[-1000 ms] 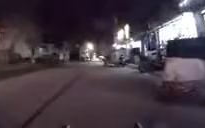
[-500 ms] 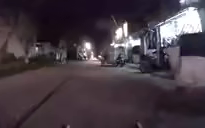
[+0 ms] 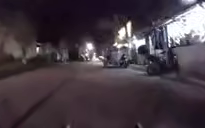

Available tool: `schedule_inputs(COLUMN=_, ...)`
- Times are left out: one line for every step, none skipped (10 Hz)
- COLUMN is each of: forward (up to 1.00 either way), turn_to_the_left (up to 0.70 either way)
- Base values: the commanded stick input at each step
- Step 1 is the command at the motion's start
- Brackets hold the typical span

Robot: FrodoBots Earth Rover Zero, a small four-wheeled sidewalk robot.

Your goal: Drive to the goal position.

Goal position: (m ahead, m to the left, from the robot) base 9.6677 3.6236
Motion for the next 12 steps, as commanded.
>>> schedule_inputs(forward=1.00, turn_to_the_left=0.00)
schedule_inputs(forward=1.00, turn_to_the_left=0.00)
schedule_inputs(forward=1.00, turn_to_the_left=0.00)
schedule_inputs(forward=1.00, turn_to_the_left=0.00)
schedule_inputs(forward=1.00, turn_to_the_left=0.00)
schedule_inputs(forward=1.00, turn_to_the_left=0.00)
schedule_inputs(forward=1.00, turn_to_the_left=0.00)
schedule_inputs(forward=1.00, turn_to_the_left=0.00)
schedule_inputs(forward=1.00, turn_to_the_left=0.00)
schedule_inputs(forward=1.00, turn_to_the_left=0.00)
schedule_inputs(forward=1.00, turn_to_the_left=0.00)
schedule_inputs(forward=1.00, turn_to_the_left=0.00)
